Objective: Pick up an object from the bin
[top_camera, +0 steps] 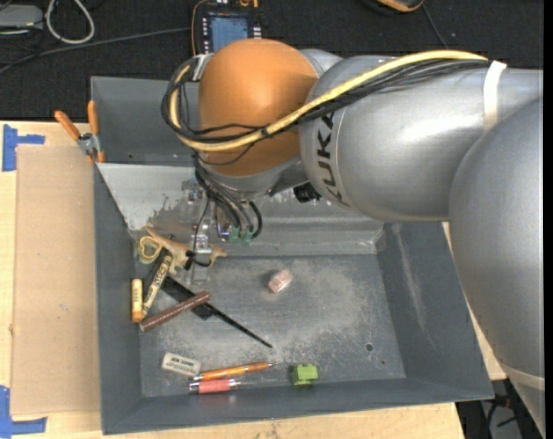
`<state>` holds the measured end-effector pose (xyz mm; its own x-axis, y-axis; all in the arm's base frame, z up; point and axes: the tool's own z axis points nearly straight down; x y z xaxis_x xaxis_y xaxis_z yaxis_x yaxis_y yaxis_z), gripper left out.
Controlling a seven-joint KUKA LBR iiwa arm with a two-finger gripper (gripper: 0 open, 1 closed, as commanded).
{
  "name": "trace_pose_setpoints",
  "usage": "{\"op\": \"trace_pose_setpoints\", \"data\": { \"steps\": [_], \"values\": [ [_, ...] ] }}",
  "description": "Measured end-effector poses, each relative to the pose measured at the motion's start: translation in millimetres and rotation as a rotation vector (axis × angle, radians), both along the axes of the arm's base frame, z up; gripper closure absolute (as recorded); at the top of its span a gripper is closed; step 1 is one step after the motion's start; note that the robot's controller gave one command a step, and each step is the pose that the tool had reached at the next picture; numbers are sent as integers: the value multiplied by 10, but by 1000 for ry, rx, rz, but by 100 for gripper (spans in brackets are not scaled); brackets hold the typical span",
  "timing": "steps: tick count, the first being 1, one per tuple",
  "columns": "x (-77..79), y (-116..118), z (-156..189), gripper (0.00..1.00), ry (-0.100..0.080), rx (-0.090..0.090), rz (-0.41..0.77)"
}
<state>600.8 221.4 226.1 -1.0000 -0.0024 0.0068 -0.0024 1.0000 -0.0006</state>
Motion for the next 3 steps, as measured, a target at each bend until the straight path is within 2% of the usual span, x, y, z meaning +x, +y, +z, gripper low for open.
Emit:
{"op": "trace_pose_setpoints", "data": {
  "steps": [1, 2, 3],
  "values": [
    [18, -16, 32, 0, -6, 1, -3],
    [8, -753, -145, 0, -2, -3, 21],
    [-540, -13, -565, 0, -5, 5, 125]
  ]
}}
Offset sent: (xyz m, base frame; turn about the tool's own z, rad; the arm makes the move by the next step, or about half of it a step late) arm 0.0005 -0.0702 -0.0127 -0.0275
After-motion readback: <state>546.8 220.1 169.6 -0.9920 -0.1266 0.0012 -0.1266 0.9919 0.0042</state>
